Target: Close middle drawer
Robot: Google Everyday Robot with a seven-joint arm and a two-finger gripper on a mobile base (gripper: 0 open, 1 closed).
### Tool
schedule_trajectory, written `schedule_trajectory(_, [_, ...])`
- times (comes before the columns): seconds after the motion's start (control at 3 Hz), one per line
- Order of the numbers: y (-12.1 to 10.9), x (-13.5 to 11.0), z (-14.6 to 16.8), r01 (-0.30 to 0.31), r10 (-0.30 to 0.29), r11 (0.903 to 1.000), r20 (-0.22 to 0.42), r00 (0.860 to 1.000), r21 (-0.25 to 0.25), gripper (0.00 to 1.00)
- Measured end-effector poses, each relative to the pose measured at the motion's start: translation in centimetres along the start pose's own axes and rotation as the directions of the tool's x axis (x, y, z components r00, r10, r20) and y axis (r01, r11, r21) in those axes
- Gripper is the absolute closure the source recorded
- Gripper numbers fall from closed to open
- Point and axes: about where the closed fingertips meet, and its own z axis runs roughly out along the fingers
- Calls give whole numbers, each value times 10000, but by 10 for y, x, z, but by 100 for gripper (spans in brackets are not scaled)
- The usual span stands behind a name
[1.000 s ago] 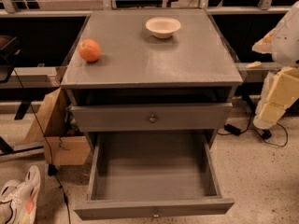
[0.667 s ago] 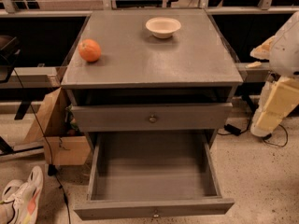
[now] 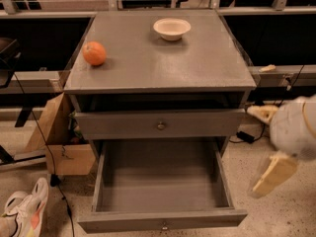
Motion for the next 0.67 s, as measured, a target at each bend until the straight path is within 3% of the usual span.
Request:
schedule_trajectory(0.33, [36,32,81,-395,463,9980,1452,9883,-495,0])
schedule_trajectory(0.67, [27,42,98,-107,108,9999,1681,9857,-12,0])
